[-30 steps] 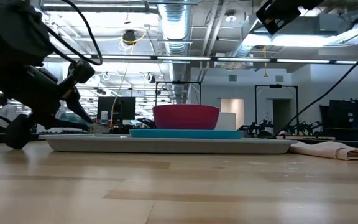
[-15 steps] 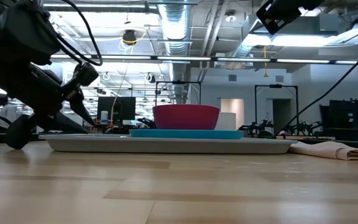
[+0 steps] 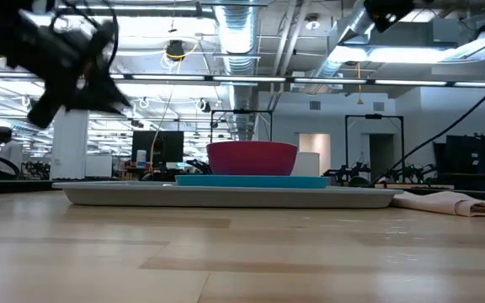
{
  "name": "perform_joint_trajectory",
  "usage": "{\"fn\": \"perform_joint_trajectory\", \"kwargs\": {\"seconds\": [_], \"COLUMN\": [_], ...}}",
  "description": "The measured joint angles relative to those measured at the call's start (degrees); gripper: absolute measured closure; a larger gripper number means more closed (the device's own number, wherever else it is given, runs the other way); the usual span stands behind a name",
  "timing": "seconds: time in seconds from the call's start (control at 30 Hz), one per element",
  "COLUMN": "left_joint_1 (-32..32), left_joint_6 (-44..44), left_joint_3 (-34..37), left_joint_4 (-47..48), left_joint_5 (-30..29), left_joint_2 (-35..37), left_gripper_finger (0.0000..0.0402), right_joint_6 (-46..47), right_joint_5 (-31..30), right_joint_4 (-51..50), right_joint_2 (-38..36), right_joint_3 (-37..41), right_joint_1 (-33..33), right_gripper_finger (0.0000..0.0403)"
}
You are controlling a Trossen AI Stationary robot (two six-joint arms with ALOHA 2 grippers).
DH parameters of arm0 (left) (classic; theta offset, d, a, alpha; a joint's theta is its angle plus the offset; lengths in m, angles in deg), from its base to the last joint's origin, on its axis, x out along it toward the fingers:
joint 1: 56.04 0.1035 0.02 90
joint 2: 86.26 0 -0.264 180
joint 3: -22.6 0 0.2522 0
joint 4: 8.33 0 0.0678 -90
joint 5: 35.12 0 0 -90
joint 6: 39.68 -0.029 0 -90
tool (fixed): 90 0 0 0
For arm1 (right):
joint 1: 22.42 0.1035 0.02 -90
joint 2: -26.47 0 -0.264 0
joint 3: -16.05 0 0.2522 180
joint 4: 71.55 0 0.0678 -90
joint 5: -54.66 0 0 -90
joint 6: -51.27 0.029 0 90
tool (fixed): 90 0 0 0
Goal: Set up tray
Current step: Put the napkin on the right side of the plate on the tray
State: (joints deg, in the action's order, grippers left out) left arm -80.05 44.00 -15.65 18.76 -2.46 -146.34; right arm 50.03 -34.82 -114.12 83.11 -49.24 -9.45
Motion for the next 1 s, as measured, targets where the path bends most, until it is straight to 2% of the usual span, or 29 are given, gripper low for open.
{"fn": "perform_joint_trajectory", "kwargs": {"seconds": [0.27,0.37,0.47,0.57,0.77,1.0], "left_joint_1": [-0.04,-0.04,-0.04,-0.04,-0.04,-0.07], "left_joint_6": [-48.57,-59.55,-63.02,-62.35,-59.95,-67.86], "left_joint_3": [-3.74,-4.85,-5.11,-5.11,-5.11,-5.11], "left_joint_4": [-2.49,-2.86,-2.06,1.67,5.81,5.8], "left_joint_5": [1.19,1.62,1.58,1.35,-0.66,7.71], "left_joint_2": [24.06,31.05,36.98,41.72,46.79,49.99], "left_gripper_finger": [0.0343,0.0343,0.0343,0.0343,0.0343,0.0343], "right_joint_6": [-5.24,-5.23,-1.83,1.49,2.92,2.5], "right_joint_5": [-5.98,-6.46,-6.43,-6.44,-5.87,5.9], "right_joint_4": [-1.24,-1.75,-2.67,-2.55,-1.81,-5.52], "right_joint_2": [-14.06,-17.98,-20.31,-21.52,-22.81,-26.18], "right_joint_3": [0.0,0.0,0.0,-0.02,-0.04,-0.02], "right_joint_1": [-0.04,0.0,0.02,0.04,0.03,0.13], "right_gripper_finger": [0.0337,0.0337,0.0337,0.0337,0.0337,0.0337]}}
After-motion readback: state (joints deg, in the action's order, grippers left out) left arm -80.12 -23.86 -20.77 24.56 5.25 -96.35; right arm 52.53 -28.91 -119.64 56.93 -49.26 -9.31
